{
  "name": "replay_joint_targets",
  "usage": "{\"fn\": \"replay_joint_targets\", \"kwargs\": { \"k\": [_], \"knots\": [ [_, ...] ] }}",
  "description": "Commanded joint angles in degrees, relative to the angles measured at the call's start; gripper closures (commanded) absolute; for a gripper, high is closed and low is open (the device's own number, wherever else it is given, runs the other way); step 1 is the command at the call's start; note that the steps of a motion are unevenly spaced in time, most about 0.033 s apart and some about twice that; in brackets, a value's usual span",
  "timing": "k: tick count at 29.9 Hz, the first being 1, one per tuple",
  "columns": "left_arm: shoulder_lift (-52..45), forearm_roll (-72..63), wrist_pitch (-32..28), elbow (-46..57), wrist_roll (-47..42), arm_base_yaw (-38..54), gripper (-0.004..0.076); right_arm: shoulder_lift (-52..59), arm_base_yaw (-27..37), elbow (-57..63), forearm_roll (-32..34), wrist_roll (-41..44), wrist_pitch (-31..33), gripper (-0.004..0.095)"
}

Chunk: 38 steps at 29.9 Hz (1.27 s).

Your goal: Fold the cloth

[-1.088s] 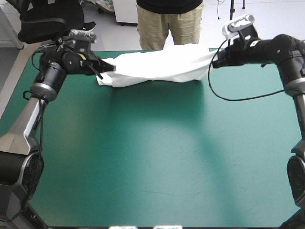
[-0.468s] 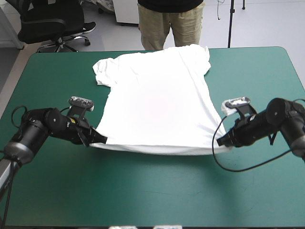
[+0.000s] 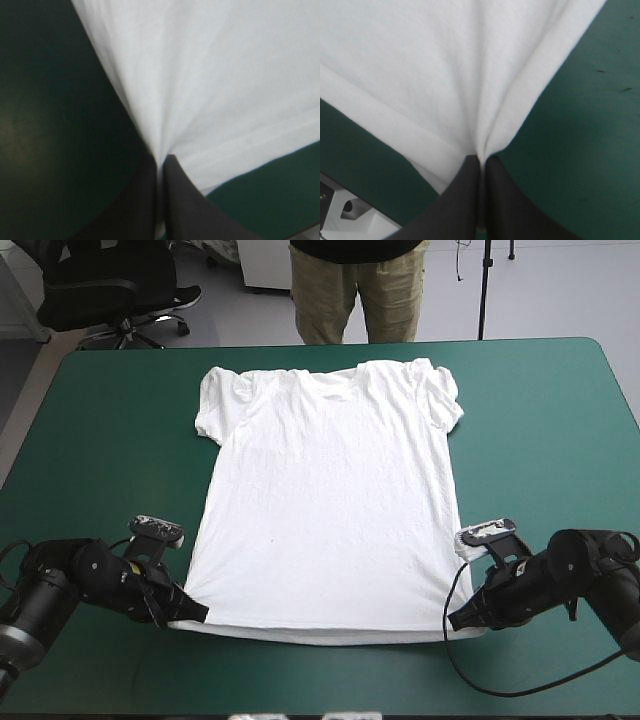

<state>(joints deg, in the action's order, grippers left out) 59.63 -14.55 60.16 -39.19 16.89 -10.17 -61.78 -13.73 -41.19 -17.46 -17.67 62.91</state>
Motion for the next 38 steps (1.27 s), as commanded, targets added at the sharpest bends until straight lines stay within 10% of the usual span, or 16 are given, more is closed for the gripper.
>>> {"fn": "replay_joint_targets", "kwargs": {
  "k": [1,7,14,17,25,38],
  "knots": [
    [-1.5,-0.5,-1.2,0.3,-0.7,-0.3,0.0741,1.6,-0.7,0.0,-0.4,1.2,-4.2,0.0914],
    [-1.5,-0.8,0.3,0.4,1.2,-0.3,0.0695,1.5,-0.7,0.5,0.5,1.0,-3.1,0.0903],
    [-1.5,-6.8,0.7,0.4,3.2,-0.3,0.0331,1.6,-0.7,0.5,0.8,3.6,-3.7,0.0390],
    [-1.5,-8.5,-2.2,-0.1,3.2,-0.3,0.0298,1.6,-0.7,-0.4,4.6,7.8,-4.6,0.0277],
    [3.8,-6.2,-24.3,-5.5,-4.5,-0.1,0.0298,1.5,-0.7,-7.9,6.4,9.1,-11.4,0.0374],
    [31.6,-4.1,-24.6,-32.8,-8.4,2.6,0.0298,-0.8,-0.7,-12.1,8.1,8.8,-15.2,0.0521]
  ]
}}
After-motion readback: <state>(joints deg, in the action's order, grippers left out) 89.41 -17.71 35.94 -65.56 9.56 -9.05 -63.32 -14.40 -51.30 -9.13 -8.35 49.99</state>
